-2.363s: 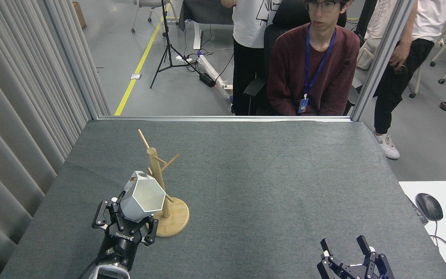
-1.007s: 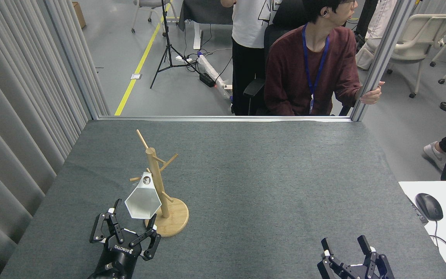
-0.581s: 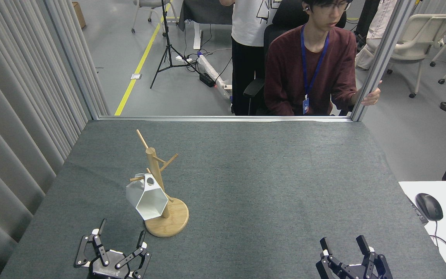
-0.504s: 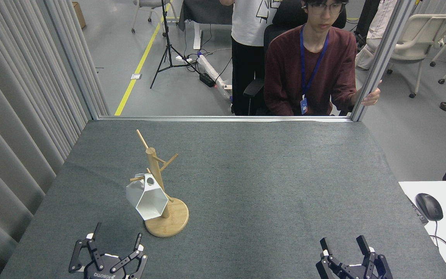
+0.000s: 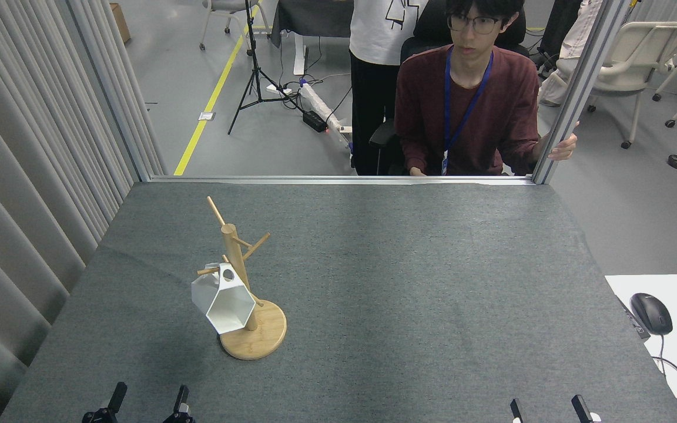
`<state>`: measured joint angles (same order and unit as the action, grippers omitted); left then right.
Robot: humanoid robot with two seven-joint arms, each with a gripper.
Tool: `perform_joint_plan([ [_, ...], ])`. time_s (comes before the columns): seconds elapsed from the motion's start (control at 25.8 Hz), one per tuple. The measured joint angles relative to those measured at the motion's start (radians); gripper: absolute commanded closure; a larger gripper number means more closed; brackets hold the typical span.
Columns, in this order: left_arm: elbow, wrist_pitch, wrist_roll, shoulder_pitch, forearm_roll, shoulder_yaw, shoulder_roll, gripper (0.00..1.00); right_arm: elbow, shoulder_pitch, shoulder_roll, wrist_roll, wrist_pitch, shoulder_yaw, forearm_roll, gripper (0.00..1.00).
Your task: Hang cup on storage rack
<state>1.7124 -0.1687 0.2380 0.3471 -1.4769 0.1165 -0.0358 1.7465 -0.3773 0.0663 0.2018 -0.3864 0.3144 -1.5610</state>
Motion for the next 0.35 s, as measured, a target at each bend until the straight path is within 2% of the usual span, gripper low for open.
perform_joint_plan([
  [0.35,0.013,0.002,-0.028,0.001,0.020,-0.001,-0.001,0.00,0.013,-0.009,0.005,-0.004,0.019,-0.001,-0.017,0.00],
])
